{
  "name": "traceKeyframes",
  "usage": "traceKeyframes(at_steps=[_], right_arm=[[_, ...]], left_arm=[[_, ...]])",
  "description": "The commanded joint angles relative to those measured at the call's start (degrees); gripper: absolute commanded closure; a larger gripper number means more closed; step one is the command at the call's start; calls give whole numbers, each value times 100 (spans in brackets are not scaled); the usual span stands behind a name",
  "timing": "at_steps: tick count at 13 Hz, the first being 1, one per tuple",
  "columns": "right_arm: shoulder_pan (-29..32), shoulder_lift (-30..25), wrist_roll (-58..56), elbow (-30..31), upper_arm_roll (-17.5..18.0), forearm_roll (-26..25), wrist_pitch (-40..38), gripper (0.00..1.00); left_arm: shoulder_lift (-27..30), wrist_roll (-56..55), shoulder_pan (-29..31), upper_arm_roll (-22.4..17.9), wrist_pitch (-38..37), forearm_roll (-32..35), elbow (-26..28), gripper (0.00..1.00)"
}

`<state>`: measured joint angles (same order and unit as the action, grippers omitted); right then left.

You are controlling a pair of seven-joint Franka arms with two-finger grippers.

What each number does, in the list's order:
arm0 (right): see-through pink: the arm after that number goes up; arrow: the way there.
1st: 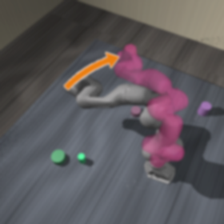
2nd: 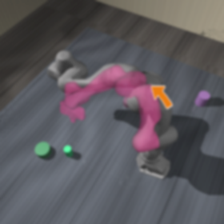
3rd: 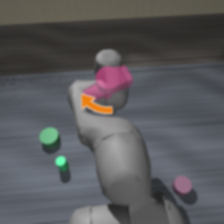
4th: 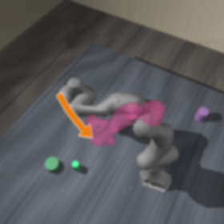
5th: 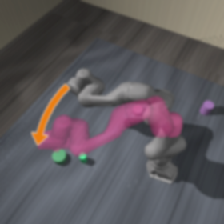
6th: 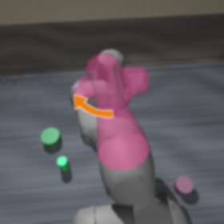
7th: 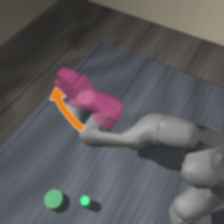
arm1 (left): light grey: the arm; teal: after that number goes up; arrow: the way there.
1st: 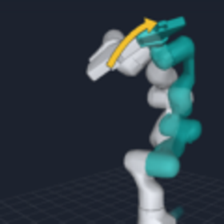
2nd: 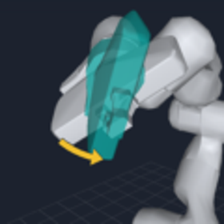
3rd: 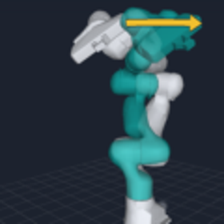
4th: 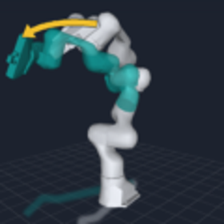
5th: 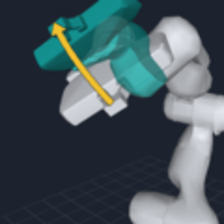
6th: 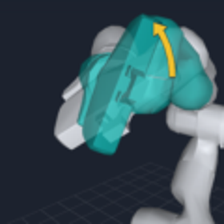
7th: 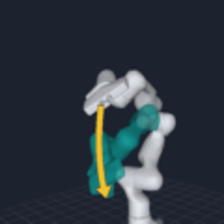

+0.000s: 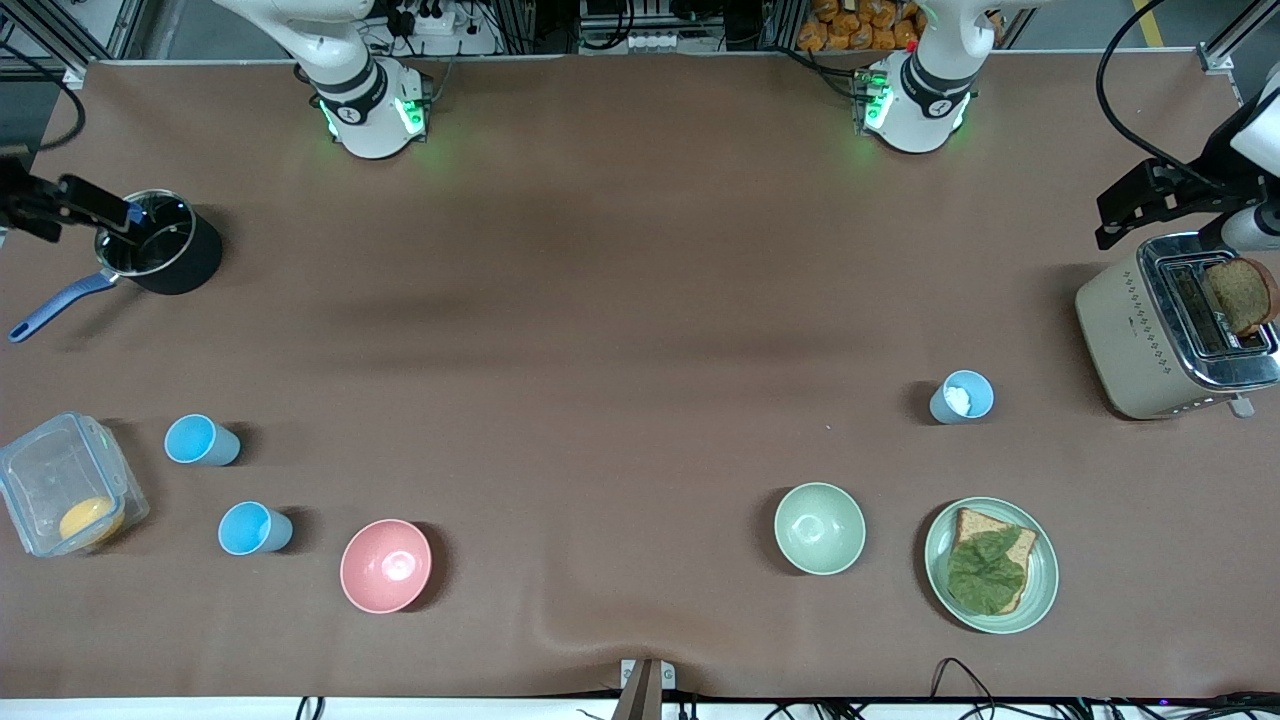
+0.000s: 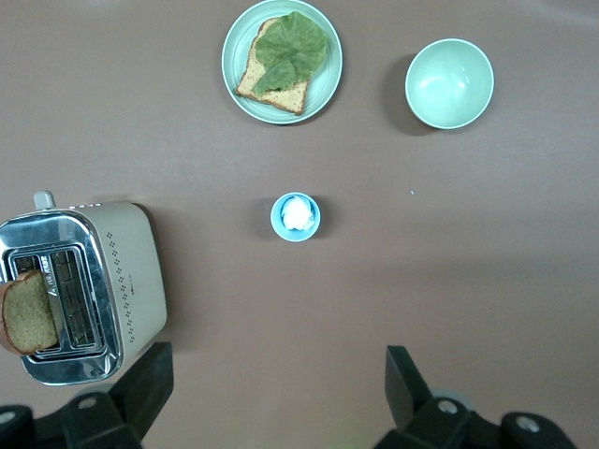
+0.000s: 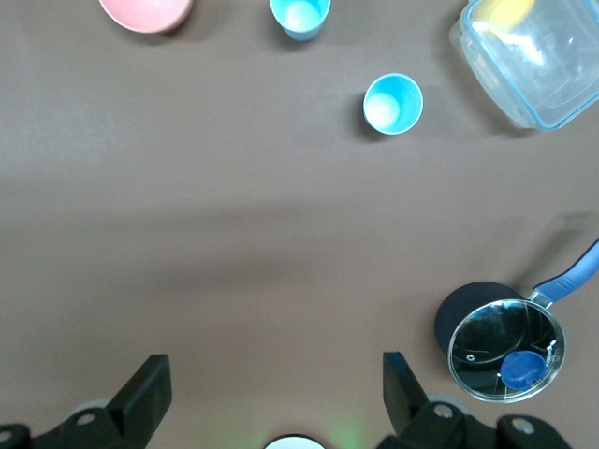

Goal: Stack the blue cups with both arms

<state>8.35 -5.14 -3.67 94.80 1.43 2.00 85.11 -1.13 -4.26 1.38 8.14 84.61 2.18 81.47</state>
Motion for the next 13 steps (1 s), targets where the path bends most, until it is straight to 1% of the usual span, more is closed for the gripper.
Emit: traceKeyframes(at_steps=[1,3,7,8,9,10,11,13], right_arm=[[272,153,42,-233,156,160,-91,0],[281,250,33,-295,156,161,-91,0],[290,250,33,-295,165,161,-109,0],[290,250,33,-295,165,161,-100,0],[290,250,33,-286,156,161,-100,0],[298,268,33,-260,139,161,-91,0],[325,372,33,-242,138,161,-108,0],[404,670,-2,-164,121,161,-161,0]], left_arm=[[87,153,-24,-67,-111,-42,18,0],[69,110,-24,-67,-111,-34,27,0],[-18,118,-24,-67,-103,-33,36,0],[-79,75,-24,-67,-85,-94,97,0],[-254,83,-15,-67,-41,-104,106,0],[-386,74,3,-67,177,-112,280,0],[-353,74,212,-49,779,-147,865,0],[-291,92,301,-23,2132,-165,2008,0]])
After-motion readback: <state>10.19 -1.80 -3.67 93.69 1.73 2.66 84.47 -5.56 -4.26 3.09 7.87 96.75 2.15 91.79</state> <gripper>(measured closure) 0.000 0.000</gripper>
